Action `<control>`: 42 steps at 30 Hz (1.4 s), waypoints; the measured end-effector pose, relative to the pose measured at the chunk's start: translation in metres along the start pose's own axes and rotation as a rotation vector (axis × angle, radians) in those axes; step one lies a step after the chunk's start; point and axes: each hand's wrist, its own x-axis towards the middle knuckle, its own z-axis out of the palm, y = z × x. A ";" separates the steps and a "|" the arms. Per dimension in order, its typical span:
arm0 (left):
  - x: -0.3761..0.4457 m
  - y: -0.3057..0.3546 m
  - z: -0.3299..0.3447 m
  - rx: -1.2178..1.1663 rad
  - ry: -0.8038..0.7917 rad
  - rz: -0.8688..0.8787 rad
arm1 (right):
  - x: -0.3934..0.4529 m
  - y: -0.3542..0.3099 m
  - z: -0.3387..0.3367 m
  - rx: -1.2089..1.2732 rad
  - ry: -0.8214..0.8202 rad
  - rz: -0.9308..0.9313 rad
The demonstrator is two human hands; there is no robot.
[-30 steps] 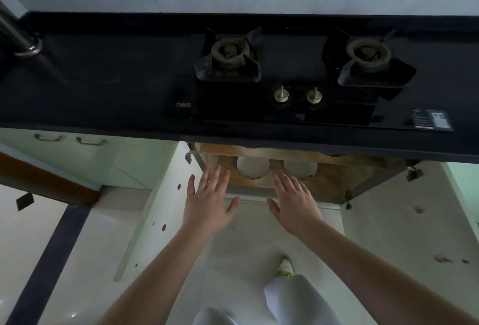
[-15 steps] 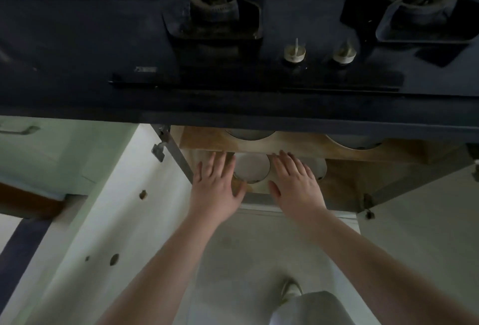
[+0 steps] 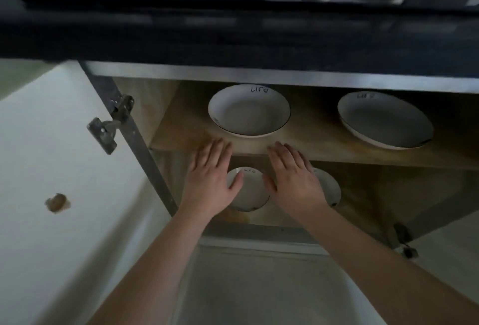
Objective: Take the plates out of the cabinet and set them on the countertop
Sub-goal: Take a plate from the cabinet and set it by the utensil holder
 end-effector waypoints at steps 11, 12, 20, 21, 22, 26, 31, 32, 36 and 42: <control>-0.002 -0.009 0.026 -0.027 0.185 0.081 | 0.002 -0.005 0.036 -0.099 0.244 0.022; -0.001 -0.010 0.024 -0.036 0.188 0.084 | 0.002 -0.006 0.035 -0.090 0.253 0.027; 0.013 -0.014 0.012 -0.108 0.169 0.104 | 0.009 -0.006 0.012 0.069 0.225 0.026; 0.015 -0.014 0.009 -0.109 0.156 0.100 | 0.013 -0.004 0.007 0.117 0.216 0.038; 0.018 -0.013 0.006 -0.125 0.136 0.100 | 0.018 0.001 0.002 0.202 0.192 0.090; 0.035 -0.018 -0.009 -0.429 0.147 -0.064 | 0.039 0.010 -0.019 0.744 0.058 0.527; 0.061 -0.027 -0.021 -1.309 0.117 -0.561 | 0.066 0.023 -0.036 1.224 0.083 0.772; 0.066 -0.028 -0.023 -1.455 0.099 -0.629 | 0.070 0.025 -0.038 1.354 0.120 0.779; 0.079 -0.029 -0.034 -1.885 0.065 -0.734 | 0.081 0.029 -0.040 1.871 0.189 0.806; 0.084 -0.030 -0.044 -2.151 -0.007 -0.749 | 0.085 0.033 -0.040 2.200 0.151 0.855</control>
